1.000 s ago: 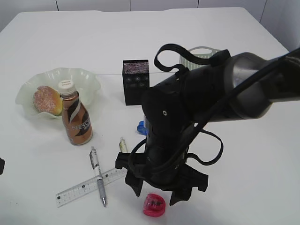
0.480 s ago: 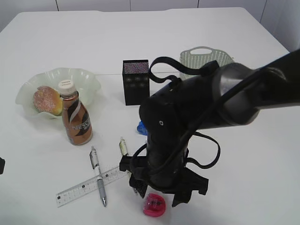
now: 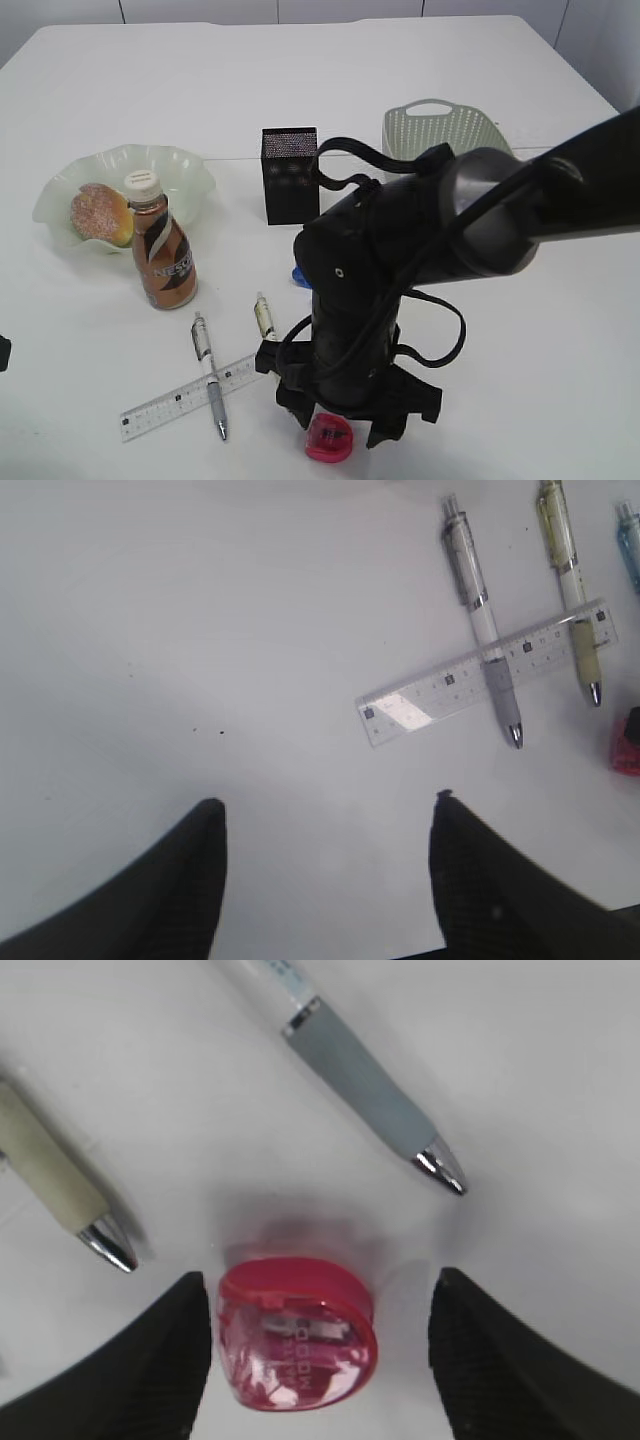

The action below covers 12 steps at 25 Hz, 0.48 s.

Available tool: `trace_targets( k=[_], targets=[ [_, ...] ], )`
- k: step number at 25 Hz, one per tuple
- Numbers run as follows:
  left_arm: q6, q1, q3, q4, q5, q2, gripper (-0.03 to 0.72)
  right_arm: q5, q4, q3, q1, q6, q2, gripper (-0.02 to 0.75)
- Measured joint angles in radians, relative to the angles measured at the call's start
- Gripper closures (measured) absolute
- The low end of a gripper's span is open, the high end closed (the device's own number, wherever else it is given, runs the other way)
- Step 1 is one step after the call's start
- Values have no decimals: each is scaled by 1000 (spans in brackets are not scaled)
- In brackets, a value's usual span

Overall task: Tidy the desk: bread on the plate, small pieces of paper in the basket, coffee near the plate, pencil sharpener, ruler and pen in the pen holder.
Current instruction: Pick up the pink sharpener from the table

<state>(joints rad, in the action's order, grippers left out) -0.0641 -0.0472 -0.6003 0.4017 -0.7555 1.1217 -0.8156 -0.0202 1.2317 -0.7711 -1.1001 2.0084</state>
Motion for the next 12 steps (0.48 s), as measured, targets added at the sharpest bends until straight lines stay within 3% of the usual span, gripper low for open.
trace_targets(
  k=[12],
  targets=[
    [0,0,0,0,10,0,221,2,-39,0,0,79,26,239]
  ],
)
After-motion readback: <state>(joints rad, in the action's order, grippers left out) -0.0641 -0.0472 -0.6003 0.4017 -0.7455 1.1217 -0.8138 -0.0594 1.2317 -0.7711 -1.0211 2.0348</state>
